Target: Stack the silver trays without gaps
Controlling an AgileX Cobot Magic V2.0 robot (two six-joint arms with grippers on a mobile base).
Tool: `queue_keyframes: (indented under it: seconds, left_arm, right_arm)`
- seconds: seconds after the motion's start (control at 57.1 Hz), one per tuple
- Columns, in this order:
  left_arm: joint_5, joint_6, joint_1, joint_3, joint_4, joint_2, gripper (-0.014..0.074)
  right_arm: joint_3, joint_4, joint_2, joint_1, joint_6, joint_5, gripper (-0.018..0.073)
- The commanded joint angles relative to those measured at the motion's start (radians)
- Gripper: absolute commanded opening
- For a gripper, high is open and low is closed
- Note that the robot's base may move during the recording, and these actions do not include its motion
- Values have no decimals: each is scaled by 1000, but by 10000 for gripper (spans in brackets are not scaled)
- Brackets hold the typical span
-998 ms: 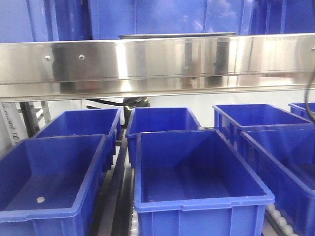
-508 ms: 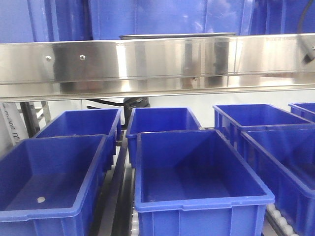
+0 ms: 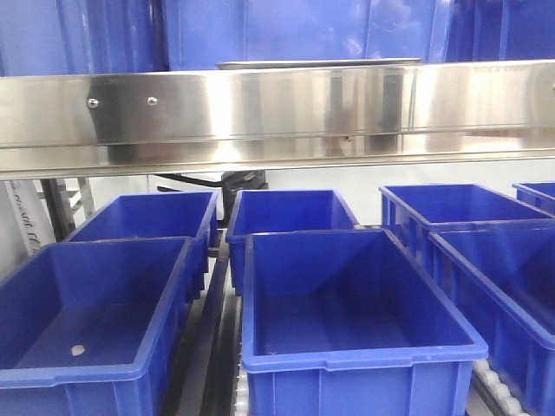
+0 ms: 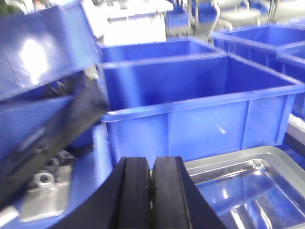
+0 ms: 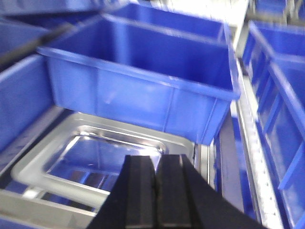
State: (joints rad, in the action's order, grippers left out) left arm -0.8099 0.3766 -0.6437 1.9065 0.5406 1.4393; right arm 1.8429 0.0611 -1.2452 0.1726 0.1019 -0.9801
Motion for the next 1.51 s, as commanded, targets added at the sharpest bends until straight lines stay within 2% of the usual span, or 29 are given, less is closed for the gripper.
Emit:
queue_keyframes:
  seconds: [0.0,0.123,0.228,0.385,0.56,0.788,0.963,1.488]
  left_arm:
    - [97,-2,-3,-131,6,-120,-19]
    - [230,0,-3,-365,4,-323,-19]
    - [277,2,-3,-571,-22,-501,-19]
    - [324,2,-3,-811,-39,-754,-19]
    - [310,2,-3,-1014,-72,-1023,-19]
    - [300,2,-3,-1110,-132,-1253,-19]
    - [298,2,-3,-1114,-134,-1353,-19]
    - [302,2,-3,-1114,-134,-1395,-19]
  right_arm:
    - [-81,24,116,-3,25,47,-81]
    - [-262,73,295,-3,51,142,-81]
    - [-409,96,447,-3,54,227,-81]
    - [-631,100,656,-3,54,248,-81]
    - [-828,151,849,-3,54,271,-81]
    - [-908,161,956,-3,49,254,-81]
    - [-908,161,965,-3,49,256,-81]
    - [-911,161,967,-3,49,256,-81]
